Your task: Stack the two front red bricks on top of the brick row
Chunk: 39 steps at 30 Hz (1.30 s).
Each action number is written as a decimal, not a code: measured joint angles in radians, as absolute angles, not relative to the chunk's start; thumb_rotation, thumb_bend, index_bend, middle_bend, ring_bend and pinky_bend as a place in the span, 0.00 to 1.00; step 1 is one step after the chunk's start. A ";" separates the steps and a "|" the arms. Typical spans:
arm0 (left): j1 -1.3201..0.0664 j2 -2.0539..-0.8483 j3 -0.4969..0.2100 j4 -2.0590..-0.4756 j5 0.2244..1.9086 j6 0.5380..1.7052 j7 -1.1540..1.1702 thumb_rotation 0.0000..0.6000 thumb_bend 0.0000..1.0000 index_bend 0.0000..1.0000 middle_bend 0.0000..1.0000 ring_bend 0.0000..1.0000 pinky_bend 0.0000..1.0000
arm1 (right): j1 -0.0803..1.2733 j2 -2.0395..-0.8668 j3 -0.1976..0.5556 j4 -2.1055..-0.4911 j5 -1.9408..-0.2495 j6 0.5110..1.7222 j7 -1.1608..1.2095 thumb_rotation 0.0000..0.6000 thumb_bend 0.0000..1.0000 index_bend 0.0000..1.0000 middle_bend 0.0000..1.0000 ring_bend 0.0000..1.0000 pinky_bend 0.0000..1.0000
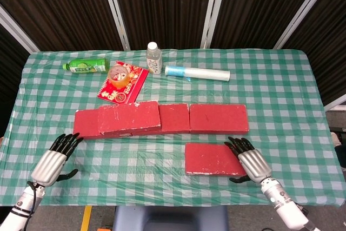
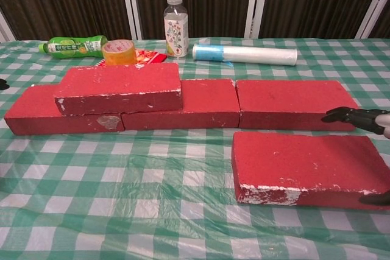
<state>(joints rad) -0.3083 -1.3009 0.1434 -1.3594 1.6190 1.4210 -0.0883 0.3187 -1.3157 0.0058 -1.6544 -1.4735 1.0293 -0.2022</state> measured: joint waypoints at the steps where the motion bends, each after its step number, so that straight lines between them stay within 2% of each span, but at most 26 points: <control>1: -0.308 -1.299 0.143 -1.360 1.621 1.418 -0.090 1.00 0.22 0.00 0.00 0.00 0.06 | 0.326 -1.320 0.010 -1.659 -1.458 1.015 -0.212 0.92 0.12 0.00 0.00 0.00 0.00; 6: -0.307 -1.291 0.139 -1.366 1.628 1.401 -0.113 1.00 0.22 0.00 0.00 0.00 0.06 | 0.368 -1.333 0.023 -1.683 -1.382 0.946 -0.256 0.92 0.12 0.00 0.00 0.00 0.00; 11: -0.305 -1.283 0.136 -1.372 1.640 1.392 -0.124 1.00 0.22 0.00 0.00 0.00 0.06 | 0.396 -1.346 0.031 -1.689 -1.321 0.917 -0.300 0.92 0.12 0.00 0.00 0.00 0.06; 17: -0.308 -1.275 0.130 -1.378 1.633 1.359 -0.139 1.00 0.22 0.00 0.00 0.00 0.06 | 0.423 -1.357 0.032 -1.694 -1.262 0.892 -0.336 0.92 0.12 0.01 0.00 0.00 0.09; 21: -0.310 -1.273 0.125 -1.379 1.633 1.345 -0.140 1.00 0.22 0.00 0.00 0.00 0.05 | 0.436 -1.361 0.032 -1.704 -1.224 0.885 -0.352 0.99 0.12 0.12 0.07 0.00 0.11; 24: -0.311 -1.271 0.124 -1.381 1.632 1.334 -0.136 1.00 0.23 0.00 0.00 0.00 0.06 | 0.442 -1.363 0.032 -1.716 -1.196 0.888 -0.365 1.00 0.12 0.24 0.14 0.01 0.12; 29: -0.314 -1.268 0.118 -1.384 1.627 1.313 -0.136 1.00 0.23 0.00 0.00 0.00 0.06 | 0.449 -1.370 0.033 -1.728 -1.165 0.915 -0.392 1.00 0.12 0.39 0.25 0.11 0.17; 39: -0.309 -1.270 0.110 -1.385 1.630 1.308 -0.126 1.00 0.23 0.00 0.00 0.00 0.06 | 0.453 -1.363 0.035 -1.744 -1.173 0.949 -0.361 1.00 0.12 0.44 0.29 0.17 0.24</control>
<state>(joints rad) -0.3091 -1.2702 0.1105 -1.3851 1.6296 1.3080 -0.1257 0.4528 -1.3634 0.0353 -1.7440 -1.1731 0.9490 -0.3613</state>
